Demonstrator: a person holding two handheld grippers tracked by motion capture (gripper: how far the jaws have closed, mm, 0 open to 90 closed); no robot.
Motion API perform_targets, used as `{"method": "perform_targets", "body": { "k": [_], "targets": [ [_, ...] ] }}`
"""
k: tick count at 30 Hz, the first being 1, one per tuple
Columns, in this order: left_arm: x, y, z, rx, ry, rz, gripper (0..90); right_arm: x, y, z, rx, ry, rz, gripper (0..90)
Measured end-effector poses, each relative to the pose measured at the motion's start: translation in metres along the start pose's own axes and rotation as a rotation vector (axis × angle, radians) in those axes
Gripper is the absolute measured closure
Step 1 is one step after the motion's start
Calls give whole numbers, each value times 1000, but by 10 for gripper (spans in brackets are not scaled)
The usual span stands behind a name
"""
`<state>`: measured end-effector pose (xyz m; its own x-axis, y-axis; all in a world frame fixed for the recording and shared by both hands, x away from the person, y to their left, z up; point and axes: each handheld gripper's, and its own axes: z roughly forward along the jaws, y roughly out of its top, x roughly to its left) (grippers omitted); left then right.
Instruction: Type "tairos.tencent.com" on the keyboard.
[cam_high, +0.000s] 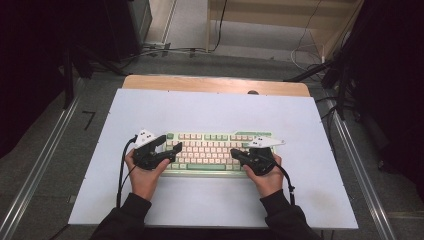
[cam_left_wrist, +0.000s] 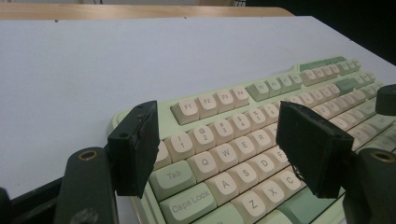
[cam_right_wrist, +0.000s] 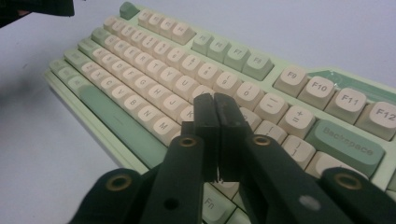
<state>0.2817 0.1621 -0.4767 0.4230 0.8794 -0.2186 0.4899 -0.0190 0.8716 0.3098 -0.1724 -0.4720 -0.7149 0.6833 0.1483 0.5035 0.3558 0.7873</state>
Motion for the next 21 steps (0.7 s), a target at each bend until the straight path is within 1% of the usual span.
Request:
{"method": "perform_targets", "body": {
  "k": [5,9,15,21],
  "targets": [
    [0,0,-1,-5,-1,-3,308,3,-2,5,42,9,0,879],
    [0,1,-1,-7,-2,-4,308,4,-4,8,61,7,-9,879],
    [0,0,-1,-8,-2,-2,308,4,-7,12,78,6,-11,880],
    [0,0,-1,-7,-1,-2,307,5,-8,15,95,-1,-23,880]
  ]
}}
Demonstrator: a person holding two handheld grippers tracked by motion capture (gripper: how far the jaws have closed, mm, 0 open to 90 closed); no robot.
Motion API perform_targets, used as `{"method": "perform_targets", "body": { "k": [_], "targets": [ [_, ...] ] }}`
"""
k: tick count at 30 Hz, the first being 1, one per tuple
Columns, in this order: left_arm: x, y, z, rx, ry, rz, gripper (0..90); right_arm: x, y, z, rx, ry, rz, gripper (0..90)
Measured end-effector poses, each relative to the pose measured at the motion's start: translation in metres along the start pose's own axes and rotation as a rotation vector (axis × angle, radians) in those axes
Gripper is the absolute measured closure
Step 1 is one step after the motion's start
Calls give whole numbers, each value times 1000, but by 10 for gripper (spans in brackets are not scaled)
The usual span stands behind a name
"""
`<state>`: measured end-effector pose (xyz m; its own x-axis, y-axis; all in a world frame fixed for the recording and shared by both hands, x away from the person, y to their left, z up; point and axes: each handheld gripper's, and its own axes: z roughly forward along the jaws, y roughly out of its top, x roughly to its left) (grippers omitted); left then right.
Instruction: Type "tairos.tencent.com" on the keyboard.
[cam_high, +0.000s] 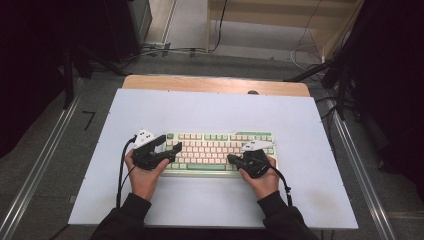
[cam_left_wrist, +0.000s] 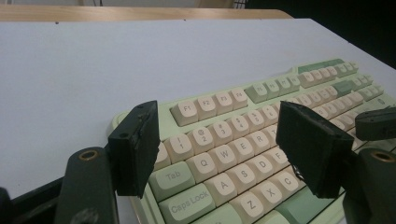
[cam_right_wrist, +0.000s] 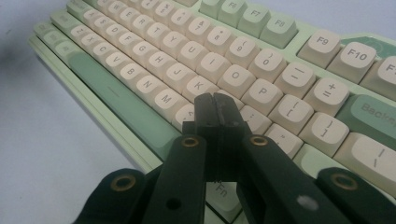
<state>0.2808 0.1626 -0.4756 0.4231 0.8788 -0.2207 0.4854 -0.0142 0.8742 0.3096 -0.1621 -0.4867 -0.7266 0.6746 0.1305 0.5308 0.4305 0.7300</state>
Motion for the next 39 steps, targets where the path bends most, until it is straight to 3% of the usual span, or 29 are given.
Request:
{"method": "perform_targets", "body": {
  "k": [16,20,27,34,39],
  "targets": [
    [-1,0,0,-4,-3,2,307,2,-2,2,2,-4,0,869],
    [-1,0,-1,-5,-4,2,307,1,0,-2,-45,23,18,706],
    [-3,0,-1,-5,-8,5,305,-3,2,-8,-117,18,57,465],
    [-5,0,1,2,-16,16,304,-6,4,-10,-137,-13,69,338],
    [-7,0,1,8,-23,24,303,-7,5,-10,-138,-22,70,312]
  ]
}}
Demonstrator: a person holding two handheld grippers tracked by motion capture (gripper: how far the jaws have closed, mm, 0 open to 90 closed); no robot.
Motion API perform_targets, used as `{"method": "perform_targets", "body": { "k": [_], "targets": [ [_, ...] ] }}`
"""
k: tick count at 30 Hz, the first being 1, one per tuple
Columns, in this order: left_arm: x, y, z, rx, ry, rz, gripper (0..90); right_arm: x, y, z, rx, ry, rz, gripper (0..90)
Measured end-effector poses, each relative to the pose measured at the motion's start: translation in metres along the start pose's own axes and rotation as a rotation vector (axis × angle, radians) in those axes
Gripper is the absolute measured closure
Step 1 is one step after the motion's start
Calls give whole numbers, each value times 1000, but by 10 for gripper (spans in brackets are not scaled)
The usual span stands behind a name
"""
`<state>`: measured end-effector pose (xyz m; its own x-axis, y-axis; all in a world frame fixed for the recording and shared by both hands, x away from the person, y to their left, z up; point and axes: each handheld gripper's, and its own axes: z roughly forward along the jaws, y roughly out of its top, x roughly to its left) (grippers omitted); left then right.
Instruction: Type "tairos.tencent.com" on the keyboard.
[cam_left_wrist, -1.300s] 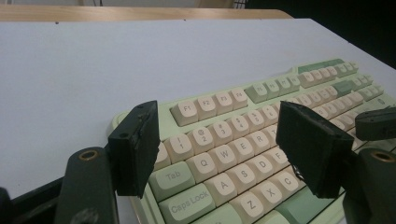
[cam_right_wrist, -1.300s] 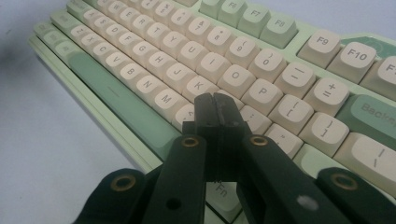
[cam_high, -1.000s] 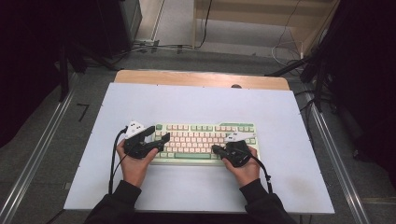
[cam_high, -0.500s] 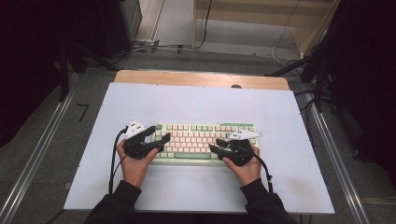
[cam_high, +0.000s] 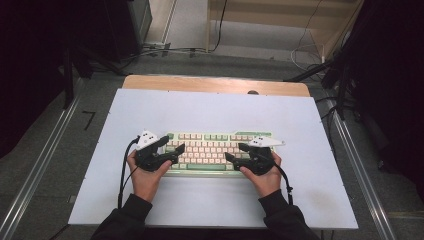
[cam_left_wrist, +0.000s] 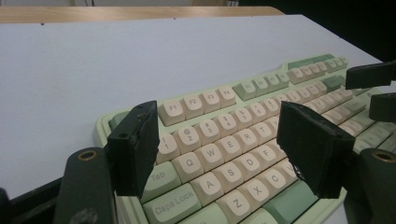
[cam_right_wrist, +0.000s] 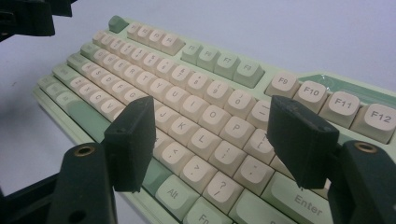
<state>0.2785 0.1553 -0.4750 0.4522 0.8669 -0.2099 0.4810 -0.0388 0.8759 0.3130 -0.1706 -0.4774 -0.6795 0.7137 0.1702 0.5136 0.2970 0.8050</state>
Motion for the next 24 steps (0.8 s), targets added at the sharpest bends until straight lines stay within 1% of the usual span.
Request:
{"method": "perform_targets", "body": {
  "k": [5,8,11,15,16,17,19,23,24],
  "targets": [
    [-4,-1,2,9,-24,12,313,0,0,1,5,-3,0,312],
    [-8,-1,4,21,-58,30,397,0,0,1,5,-3,1,312],
    [-12,-1,7,36,-98,51,549,0,0,1,8,-3,0,316],
    [-17,0,11,43,-153,67,829,0,0,1,10,-3,-2,323],
    [-18,0,12,44,-165,70,882,0,0,1,11,-3,-1,324],
    [-19,1,13,40,-168,72,900,0,0,1,12,-4,0,327],
    [-22,3,18,48,-180,77,900,1,-1,1,13,-5,2,329],
    [-27,6,29,66,-179,93,900,1,-2,-1,14,-6,4,334],
    [-28,7,32,71,-182,88,900,2,-2,-1,14,-7,6,337]
  ]
}}
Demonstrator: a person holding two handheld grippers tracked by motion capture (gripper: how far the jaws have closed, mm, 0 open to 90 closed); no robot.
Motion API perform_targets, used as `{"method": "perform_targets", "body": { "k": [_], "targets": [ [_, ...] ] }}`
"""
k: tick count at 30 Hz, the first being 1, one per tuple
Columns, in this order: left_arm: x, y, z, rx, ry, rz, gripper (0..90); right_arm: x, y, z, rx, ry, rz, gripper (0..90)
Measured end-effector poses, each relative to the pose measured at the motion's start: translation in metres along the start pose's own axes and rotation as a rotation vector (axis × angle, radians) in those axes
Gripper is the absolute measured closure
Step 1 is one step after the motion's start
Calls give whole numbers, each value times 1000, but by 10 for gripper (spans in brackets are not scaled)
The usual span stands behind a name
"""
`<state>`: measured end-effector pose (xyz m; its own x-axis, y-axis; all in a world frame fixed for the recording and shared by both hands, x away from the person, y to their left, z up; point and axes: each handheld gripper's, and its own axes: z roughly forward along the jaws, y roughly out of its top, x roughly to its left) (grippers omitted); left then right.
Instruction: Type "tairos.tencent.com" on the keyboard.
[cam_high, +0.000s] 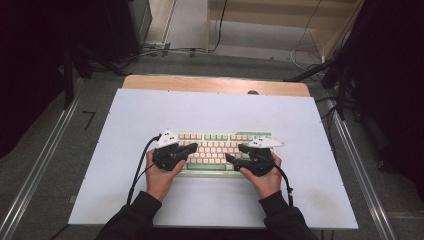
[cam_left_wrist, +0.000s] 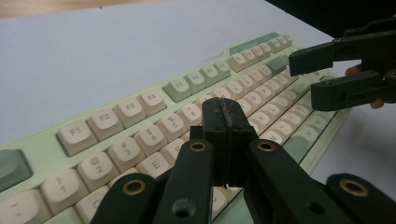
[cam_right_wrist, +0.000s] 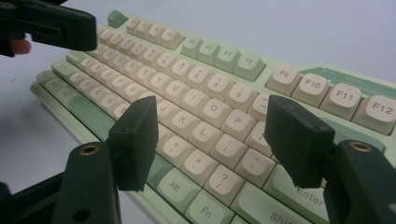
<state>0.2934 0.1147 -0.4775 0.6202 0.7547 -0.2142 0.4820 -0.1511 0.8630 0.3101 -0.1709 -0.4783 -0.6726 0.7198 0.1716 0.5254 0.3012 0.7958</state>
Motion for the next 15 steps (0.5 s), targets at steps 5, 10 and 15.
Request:
{"method": "perform_targets", "body": {
  "k": [5,10,15],
  "targets": [
    [-2,2,14,36,14,11,900,-2,-2,-3,-4,-5,6,339],
    [-1,1,23,65,33,16,900,-3,-2,-4,-5,-5,12,341],
    [2,-1,31,96,53,14,900,-2,-2,-4,-6,-2,11,343]
  ]
}}
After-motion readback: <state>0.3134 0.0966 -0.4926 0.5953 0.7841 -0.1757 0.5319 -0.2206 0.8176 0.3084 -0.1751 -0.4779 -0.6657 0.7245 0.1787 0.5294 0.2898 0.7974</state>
